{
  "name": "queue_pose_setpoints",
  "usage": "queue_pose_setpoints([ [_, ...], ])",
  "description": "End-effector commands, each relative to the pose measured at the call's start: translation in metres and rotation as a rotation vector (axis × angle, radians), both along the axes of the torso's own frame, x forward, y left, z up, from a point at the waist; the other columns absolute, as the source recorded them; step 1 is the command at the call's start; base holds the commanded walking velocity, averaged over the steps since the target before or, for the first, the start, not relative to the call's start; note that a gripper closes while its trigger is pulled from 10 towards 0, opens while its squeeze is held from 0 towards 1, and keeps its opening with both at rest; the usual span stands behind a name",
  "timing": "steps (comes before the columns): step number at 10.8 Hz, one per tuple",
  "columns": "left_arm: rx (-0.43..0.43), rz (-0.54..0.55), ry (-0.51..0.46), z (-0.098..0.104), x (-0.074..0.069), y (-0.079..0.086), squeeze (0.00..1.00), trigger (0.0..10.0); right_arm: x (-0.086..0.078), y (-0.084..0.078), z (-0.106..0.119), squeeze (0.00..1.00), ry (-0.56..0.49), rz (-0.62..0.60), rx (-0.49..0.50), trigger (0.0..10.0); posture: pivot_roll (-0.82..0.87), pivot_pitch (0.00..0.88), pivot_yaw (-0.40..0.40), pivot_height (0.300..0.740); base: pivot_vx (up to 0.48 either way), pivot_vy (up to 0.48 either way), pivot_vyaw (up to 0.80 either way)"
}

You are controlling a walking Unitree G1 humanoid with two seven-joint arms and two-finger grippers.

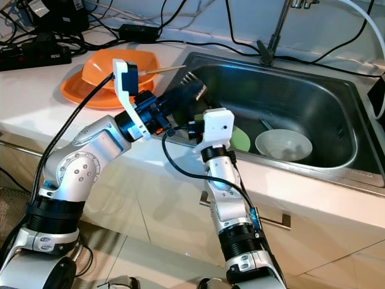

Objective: Kitchen organization

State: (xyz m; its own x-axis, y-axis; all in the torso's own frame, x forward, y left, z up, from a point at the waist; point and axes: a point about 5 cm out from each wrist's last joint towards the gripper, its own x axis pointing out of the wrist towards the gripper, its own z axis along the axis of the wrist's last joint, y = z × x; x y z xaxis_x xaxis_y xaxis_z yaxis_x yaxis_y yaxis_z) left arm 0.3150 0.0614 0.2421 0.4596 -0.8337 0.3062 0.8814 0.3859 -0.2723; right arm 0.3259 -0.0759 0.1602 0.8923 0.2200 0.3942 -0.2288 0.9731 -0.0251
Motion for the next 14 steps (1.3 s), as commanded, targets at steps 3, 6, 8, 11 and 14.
queue_pose_setpoints([
  [3,0.015,-0.033,0.022,-0.0041,-0.0019,-0.0005,0.00,10.0,0.0003,-0.0049,0.0025,0.00,-0.015,-0.023,-0.004,10.0,0.09,0.051,-0.002,0.740,0.000,0.000,0.00],
  [6,0.025,-0.021,0.022,-0.0043,-0.0005,0.0029,0.00,10.0,0.0014,-0.0076,0.0005,0.00,-0.003,-0.045,0.003,0.0,0.09,0.056,-0.004,0.740,0.000,0.000,0.00],
  [8,0.027,-0.013,0.016,-0.0033,0.0008,0.0036,0.00,10.0,0.0018,-0.0077,0.0004,0.00,-0.002,-0.044,0.005,0.0,0.10,0.057,-0.004,0.740,0.000,0.000,0.00],
  [11,0.027,-0.010,0.015,-0.0025,0.0014,0.0032,0.00,10.0,0.0018,-0.0077,0.0007,0.00,-0.002,-0.041,0.006,0.0,0.10,0.062,-0.005,0.740,0.000,0.000,0.00],
  [14,0.028,-0.003,0.016,-0.0032,0.0011,0.0027,0.00,10.0,0.0007,-0.0069,-0.0001,0.00,-0.002,-0.035,0.006,0.0,0.09,0.064,-0.005,0.740,0.000,0.000,0.00],
])
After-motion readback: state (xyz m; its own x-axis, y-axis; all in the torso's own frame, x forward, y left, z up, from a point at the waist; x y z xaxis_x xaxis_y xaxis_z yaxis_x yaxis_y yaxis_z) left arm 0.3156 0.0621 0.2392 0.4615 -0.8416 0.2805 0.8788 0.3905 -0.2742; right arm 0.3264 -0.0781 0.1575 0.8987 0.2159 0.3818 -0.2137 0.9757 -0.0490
